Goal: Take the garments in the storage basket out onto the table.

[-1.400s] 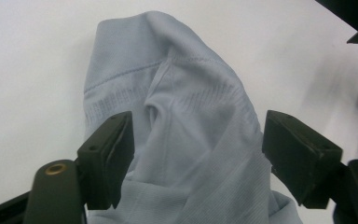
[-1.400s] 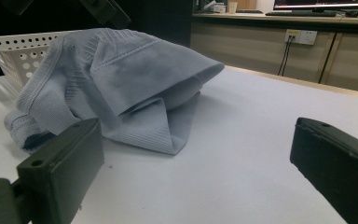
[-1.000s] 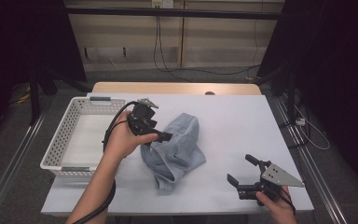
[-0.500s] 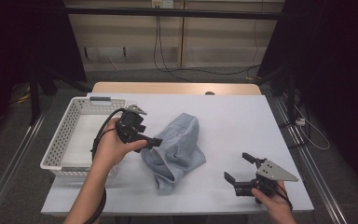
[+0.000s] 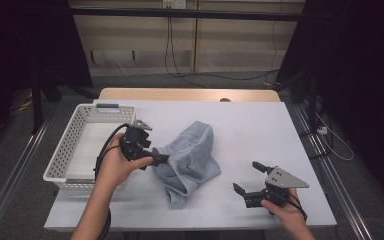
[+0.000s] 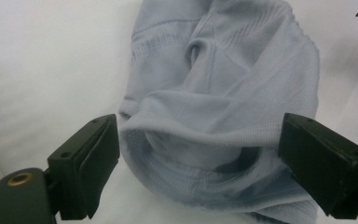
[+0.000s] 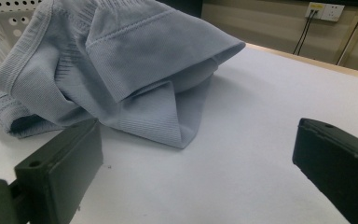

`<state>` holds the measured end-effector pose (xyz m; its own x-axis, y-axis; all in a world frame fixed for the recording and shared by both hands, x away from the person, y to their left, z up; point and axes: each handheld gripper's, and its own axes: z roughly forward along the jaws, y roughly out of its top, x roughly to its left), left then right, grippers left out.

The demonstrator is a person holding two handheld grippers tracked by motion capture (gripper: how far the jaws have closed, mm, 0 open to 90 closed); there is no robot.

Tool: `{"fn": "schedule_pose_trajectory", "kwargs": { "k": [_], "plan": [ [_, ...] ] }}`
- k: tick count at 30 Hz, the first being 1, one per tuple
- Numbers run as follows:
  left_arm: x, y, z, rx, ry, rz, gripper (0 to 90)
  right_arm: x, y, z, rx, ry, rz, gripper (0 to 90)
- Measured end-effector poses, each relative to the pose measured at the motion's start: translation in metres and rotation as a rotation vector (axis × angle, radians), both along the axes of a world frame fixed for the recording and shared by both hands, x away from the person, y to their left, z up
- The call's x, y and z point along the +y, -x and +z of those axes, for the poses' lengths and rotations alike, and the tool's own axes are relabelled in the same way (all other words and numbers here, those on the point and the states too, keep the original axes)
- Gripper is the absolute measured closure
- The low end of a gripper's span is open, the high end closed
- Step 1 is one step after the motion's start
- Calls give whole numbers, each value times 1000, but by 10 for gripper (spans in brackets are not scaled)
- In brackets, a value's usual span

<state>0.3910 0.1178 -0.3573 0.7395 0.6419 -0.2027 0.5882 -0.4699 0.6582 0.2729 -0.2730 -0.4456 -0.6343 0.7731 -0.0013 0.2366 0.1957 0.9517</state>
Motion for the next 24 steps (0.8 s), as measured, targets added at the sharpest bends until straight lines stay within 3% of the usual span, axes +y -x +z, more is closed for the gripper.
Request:
{"fn": "schedule_pose_trajectory", "kwargs": {
  "k": [9, 24],
  "plan": [
    [7, 8, -8, -28, 24, 31, 111, 10, -11, 1, 16, 9, 8, 24],
    [8, 9, -13, -26, 21, 44, 109, 46, -31, 2, 44, 72, 76, 98]
  ]
}}
